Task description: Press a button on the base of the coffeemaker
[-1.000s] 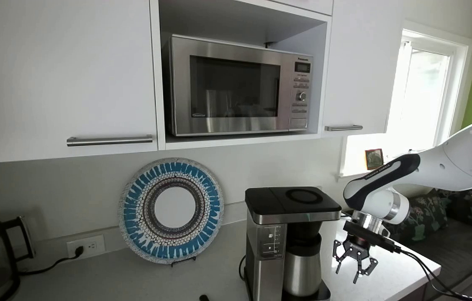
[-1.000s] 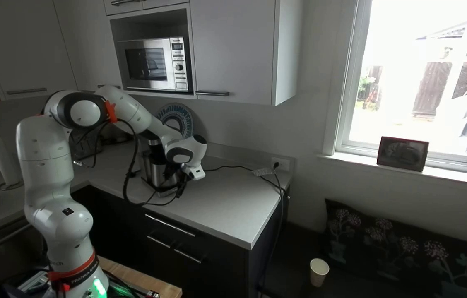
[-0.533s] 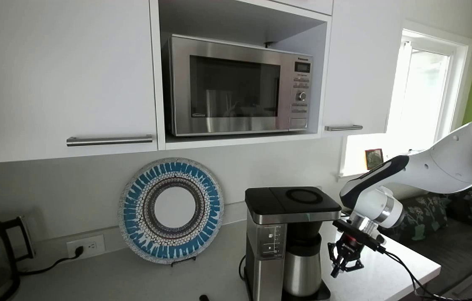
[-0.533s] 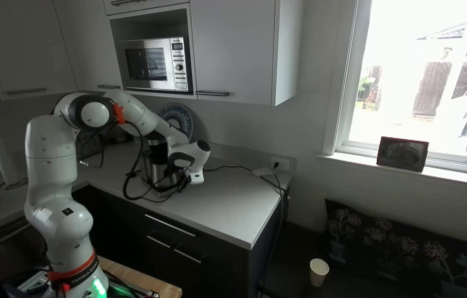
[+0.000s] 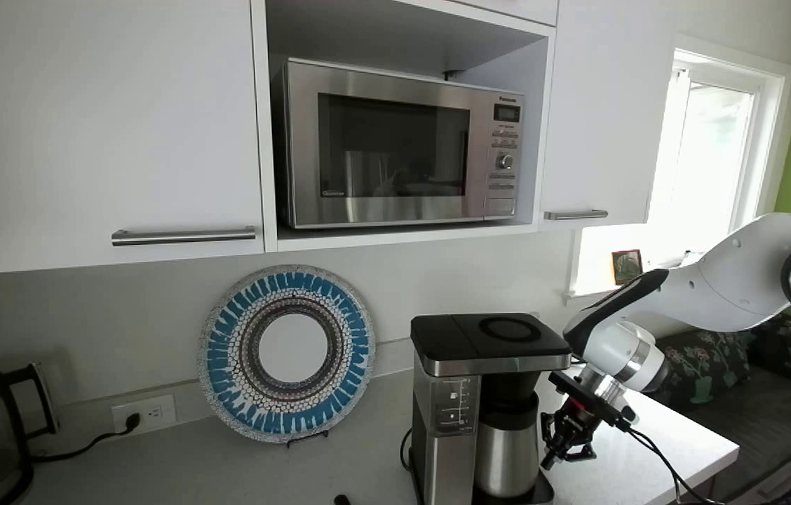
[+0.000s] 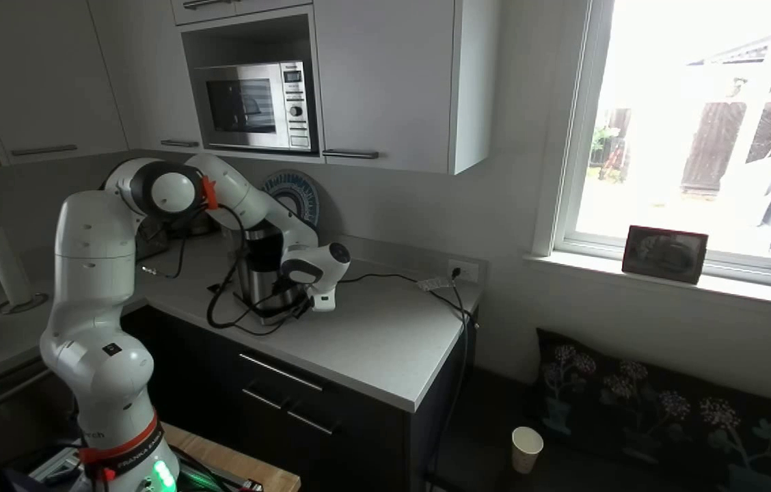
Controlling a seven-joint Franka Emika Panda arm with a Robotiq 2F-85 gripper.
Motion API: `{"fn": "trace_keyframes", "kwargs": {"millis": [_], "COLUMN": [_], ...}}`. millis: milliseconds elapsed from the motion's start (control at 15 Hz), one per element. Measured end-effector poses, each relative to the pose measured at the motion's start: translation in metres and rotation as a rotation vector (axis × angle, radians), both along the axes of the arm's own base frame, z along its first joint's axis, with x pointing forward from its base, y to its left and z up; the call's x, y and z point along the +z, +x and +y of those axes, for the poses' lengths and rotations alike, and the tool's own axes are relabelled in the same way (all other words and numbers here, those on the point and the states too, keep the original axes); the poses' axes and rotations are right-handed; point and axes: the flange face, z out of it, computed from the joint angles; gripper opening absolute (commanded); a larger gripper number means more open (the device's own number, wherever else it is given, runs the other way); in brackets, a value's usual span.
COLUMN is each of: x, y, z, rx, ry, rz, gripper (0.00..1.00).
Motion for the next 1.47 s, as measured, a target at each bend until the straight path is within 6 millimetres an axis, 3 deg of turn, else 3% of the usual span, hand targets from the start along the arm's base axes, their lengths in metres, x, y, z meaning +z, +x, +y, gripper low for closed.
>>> {"fn": "trace_keyframes", "kwargs": {"millis": [1467], "x": [-0.013], "y": [0.006], "z": [0.001], "rx": [-0.059], "ry": [0.091], "rz": [0.015], "gripper": [0.00]}}
